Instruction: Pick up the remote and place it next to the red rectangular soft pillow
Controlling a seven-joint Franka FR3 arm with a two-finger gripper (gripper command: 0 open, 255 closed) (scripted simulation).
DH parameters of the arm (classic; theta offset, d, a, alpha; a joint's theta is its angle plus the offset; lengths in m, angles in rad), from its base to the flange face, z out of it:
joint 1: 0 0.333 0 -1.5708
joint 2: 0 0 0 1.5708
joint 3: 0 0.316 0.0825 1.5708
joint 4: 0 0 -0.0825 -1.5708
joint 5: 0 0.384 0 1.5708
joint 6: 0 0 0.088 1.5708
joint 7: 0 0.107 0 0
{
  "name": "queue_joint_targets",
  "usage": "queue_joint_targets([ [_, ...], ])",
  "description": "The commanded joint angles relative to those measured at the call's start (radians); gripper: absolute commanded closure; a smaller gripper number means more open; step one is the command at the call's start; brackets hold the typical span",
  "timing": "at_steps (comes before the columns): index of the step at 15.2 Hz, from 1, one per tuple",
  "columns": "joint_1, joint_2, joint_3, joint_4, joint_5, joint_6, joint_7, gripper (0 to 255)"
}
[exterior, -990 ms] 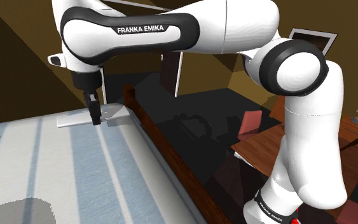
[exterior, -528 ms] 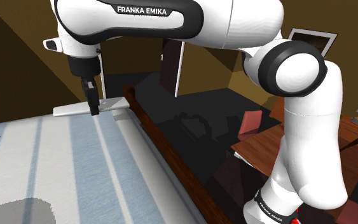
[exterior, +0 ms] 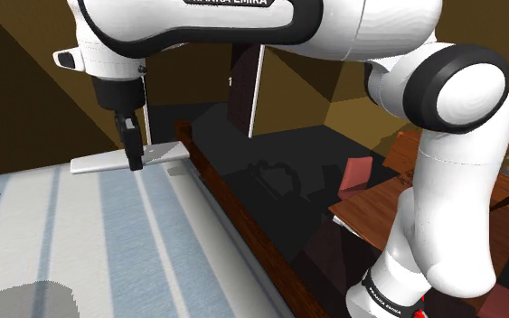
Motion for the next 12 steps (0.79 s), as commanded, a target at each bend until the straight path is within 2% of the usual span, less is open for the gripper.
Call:
queue_joint_targets([
  [1,0.018,-0.050,0.014,-0.068,0.008,0.018,0.036,255],
  [6,0.059,-0.163,0.051,-0.219,0.030,0.057,0.119,255],
  [12,0.116,-0.265,0.102,-0.346,0.057,0.084,0.226,255],
])
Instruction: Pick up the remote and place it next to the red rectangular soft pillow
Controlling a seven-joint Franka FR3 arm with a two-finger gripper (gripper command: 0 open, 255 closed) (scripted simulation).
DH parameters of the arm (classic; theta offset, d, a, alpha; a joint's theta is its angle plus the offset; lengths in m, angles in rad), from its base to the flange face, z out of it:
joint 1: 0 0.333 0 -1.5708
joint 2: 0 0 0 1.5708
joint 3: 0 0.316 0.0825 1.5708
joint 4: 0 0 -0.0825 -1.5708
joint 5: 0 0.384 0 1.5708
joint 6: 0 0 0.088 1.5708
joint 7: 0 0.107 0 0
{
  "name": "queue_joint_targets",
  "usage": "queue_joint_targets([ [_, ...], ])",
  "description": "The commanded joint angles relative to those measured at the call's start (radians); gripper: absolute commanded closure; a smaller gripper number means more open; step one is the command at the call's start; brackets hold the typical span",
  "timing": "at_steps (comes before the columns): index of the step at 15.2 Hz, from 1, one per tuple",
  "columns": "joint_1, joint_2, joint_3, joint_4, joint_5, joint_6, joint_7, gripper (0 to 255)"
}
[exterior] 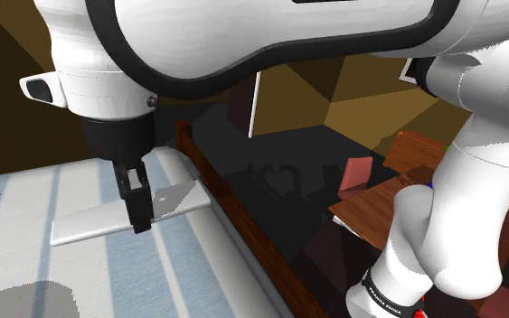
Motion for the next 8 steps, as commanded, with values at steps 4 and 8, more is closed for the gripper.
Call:
queue_joint_targets([
  [4,0.051,-0.064,0.049,-0.071,0.022,0.009,0.098,255],
  [8,0.093,-0.099,0.093,-0.108,0.037,0.014,0.181,255],
])
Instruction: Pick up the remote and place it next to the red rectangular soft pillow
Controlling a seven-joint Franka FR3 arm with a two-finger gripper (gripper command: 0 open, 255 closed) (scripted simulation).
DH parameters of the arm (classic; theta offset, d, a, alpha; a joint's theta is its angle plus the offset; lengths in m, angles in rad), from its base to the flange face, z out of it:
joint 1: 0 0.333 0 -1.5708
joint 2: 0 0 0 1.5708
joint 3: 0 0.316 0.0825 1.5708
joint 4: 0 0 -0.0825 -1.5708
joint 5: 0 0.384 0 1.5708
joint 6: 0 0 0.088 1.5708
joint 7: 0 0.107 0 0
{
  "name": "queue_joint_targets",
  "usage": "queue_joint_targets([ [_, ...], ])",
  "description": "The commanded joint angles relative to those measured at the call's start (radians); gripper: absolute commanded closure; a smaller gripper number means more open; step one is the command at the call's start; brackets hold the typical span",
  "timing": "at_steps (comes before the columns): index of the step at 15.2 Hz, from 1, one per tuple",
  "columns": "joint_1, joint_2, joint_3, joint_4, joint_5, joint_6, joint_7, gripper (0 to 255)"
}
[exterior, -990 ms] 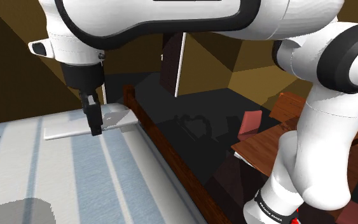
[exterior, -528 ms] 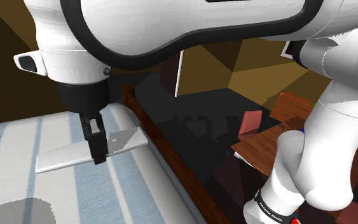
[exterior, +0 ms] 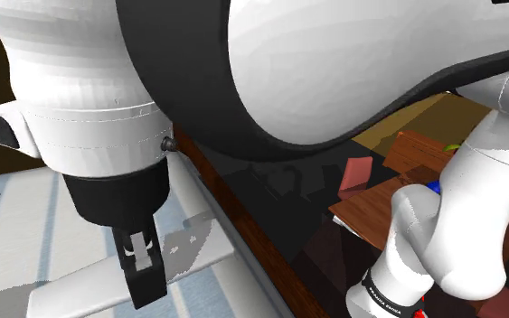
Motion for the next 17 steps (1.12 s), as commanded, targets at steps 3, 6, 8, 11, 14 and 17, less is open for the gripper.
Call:
queue_joint_targets([
  [3,0.045,-0.024,0.048,-0.028,0.013,0.006,0.091,255],
  [6,0.077,-0.030,0.086,-0.032,0.018,0.006,0.160,255],
  [8,0.099,-0.029,0.112,-0.030,0.019,0.005,0.208,255],
  [11,0.133,-0.018,0.152,-0.017,0.016,0.002,0.282,255],
  [14,0.168,0.005,0.193,0.006,0.005,-0.002,0.362,255],
  [17,0.207,0.039,0.234,0.040,-0.014,-0.009,0.445,255],
])
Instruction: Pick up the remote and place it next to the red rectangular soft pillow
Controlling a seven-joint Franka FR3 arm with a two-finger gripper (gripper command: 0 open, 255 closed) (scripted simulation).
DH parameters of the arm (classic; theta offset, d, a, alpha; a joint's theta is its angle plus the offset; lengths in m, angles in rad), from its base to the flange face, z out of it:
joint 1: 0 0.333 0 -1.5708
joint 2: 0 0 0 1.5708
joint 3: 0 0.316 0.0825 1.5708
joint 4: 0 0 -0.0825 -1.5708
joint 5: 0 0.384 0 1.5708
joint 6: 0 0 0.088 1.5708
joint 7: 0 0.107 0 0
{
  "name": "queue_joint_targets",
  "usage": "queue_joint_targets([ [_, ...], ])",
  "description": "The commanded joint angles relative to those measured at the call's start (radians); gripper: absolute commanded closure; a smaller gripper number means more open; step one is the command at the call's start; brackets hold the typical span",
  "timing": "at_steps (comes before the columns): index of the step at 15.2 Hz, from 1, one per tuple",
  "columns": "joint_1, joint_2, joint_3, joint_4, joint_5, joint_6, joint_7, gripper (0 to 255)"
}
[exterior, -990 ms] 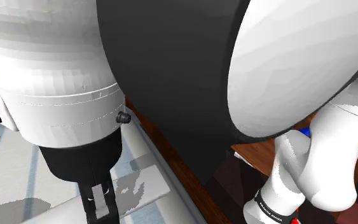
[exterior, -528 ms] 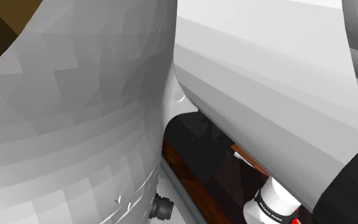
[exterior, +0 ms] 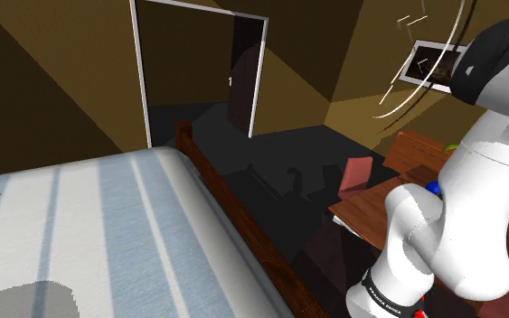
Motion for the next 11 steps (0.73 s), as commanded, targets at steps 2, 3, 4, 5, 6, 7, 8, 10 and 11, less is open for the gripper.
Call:
queue_joint_targets([
  [2,0.044,0.043,0.044,0.040,-0.026,-0.006,0.093,255],
  [3,0.055,0.056,0.053,0.052,-0.034,-0.009,0.115,255],
  [4,0.055,0.055,0.052,0.038,-0.034,0.005,0.115,255],
  [5,0.055,0.055,0.052,0.025,-0.034,0.018,0.115,255],
  [6,0.055,0.055,0.052,0.011,-0.034,0.032,0.116,255],
  [7,0.055,0.056,0.052,-0.002,-0.035,0.045,0.116,255],
  [8,0.055,0.057,0.052,-0.014,-0.035,0.058,0.116,255],
  [10,0.055,0.059,0.052,-0.039,-0.037,0.085,0.118,255],
  [11,0.055,0.061,0.052,-0.051,-0.038,0.098,0.119,255],
])
